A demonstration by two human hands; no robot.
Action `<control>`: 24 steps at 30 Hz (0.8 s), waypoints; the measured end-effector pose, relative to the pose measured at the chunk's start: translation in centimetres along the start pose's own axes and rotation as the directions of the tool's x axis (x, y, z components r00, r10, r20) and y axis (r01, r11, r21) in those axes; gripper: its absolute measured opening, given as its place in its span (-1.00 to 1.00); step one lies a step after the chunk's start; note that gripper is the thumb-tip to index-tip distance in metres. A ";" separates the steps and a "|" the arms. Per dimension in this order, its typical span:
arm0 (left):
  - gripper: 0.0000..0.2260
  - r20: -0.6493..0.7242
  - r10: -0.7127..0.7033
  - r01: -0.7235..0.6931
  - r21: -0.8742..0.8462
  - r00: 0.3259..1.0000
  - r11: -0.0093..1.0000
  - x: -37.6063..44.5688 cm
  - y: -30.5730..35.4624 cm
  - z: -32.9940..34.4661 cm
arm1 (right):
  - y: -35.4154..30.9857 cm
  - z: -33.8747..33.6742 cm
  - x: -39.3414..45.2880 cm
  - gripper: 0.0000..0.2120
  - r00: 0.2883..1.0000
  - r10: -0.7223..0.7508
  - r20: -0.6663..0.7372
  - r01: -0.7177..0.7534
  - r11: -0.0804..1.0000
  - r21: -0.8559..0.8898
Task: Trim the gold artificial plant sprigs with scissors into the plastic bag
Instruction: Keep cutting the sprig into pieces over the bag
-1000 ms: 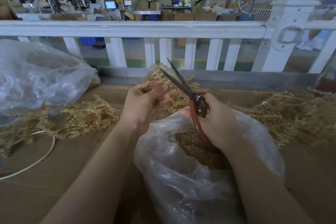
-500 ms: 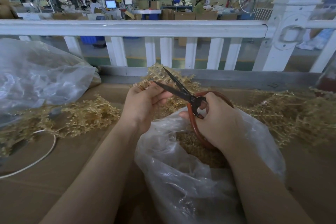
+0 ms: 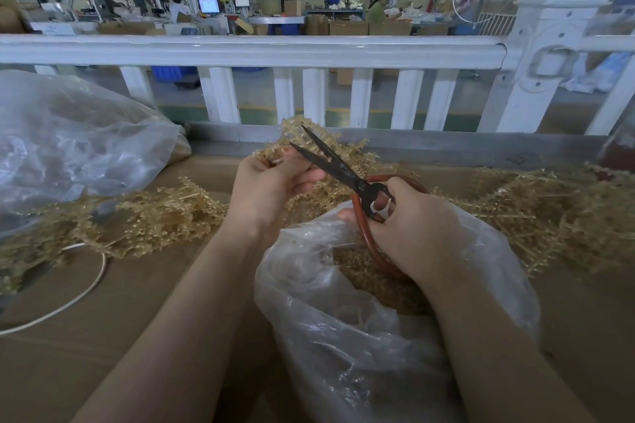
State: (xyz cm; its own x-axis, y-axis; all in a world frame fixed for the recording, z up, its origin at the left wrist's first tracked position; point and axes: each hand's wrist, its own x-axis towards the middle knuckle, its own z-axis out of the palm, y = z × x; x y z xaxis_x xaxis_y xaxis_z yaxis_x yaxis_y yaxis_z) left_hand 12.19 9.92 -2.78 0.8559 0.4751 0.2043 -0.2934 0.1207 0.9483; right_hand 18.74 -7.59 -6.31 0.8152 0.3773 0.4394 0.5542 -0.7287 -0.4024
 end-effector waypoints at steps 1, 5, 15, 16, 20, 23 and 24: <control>-0.80 -0.004 0.005 -0.005 0.008 1.000 1.000 0.0 0.0 0.0 | 0.0 0.0 0.0 -0.19 1.000 0.002 0.005 -0.002 1.000 0.005; -0.79 -0.015 0.026 -0.025 0.039 1.000 0.999 0.2 0.0 0.0 | 0.1 0.0 0.0 -0.35 1.000 0.008 -0.006 -0.008 1.000 0.009; -0.91 -0.016 0.028 -0.027 0.027 0.999 0.999 0.4 0.0 -0.1 | 0.1 0.2 0.1 -0.19 0.999 -0.009 -0.045 0.009 1.000 0.016; -0.92 -0.017 0.028 -0.028 0.029 0.999 0.999 0.4 -0.1 -0.1 | 0.1 0.2 0.1 -0.18 0.999 -0.008 -0.046 0.009 1.000 0.016; -0.93 -0.043 0.029 -0.028 0.024 0.999 0.999 0.5 -0.3 -0.1 | 0.1 0.3 0.1 -0.18 1.000 0.004 -0.023 -0.004 1.000 0.017; -0.96 -0.068 0.013 -0.014 -0.007 0.998 1.000 0.6 -0.5 0.0 | 0.2 0.2 0.1 -0.20 1.000 0.001 -0.002 -0.001 1.000 0.024; -0.96 -0.068 0.007 -0.008 -0.010 0.998 1.000 0.6 -0.5 0.0 | 0.2 0.2 0.1 -0.21 1.000 -0.004 0.004 0.004 1.000 0.024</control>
State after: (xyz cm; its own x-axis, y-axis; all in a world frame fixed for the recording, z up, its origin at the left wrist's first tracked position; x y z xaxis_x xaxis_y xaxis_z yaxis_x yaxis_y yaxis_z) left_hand 12.87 10.21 -3.13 0.8230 0.5340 0.1938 -0.3040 0.1257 0.9444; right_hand 18.98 -7.62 -6.48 0.8133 0.3827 0.4382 0.5616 -0.7132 -0.4194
